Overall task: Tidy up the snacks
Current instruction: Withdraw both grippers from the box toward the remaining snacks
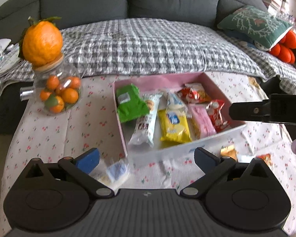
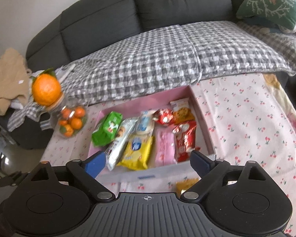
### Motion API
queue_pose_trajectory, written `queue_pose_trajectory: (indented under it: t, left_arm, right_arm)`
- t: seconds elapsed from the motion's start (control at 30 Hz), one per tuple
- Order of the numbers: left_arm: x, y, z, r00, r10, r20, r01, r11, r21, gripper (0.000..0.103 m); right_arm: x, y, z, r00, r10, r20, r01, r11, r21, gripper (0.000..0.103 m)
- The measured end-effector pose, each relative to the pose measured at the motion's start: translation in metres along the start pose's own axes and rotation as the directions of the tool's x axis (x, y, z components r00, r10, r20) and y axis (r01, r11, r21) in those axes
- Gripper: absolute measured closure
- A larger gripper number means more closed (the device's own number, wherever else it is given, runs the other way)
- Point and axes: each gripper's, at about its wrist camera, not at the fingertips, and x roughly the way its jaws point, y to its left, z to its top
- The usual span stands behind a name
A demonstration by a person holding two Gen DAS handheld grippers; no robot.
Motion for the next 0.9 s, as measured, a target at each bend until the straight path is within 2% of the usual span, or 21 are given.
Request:
queue_pose_trajectory:
  t: [0.17,0.43,0.63,0.9]
  left_arm:
    - [-0.005,0.005,-0.014,1.0,-0.022,0.017,0.023,1.0,-0.017,0.001]
    - [-0.007,-0.004,-0.032,0.997,-0.057,0.043,0.054,0.996,0.064,0.001]
    - [-0.006,-0.019,-0.041,0.994,-0.091,0.053,0.084,0.99,0.112,0.001]
    - [0.002,-0.042,-0.053,0.993,-0.11,0.031,0.106,0.989,0.107,0.001]
  right_arm:
    - [-0.005,-0.013,-0.017,0.999,0.023,-0.028,-0.024,1.0,-0.015,0.009]
    - [-0.027,-0.045,-0.032,1.0,-0.01,-0.019,0.009,0.999,-0.053,0.009]
    - [-0.036,-0.068,-0.044,0.998,-0.054,-0.026,0.052,0.996,-0.075,0.009]
    - [-0.032,-0.101,-0.066,0.987,-0.142,-0.074,0.138,0.989,-0.055,0.009]
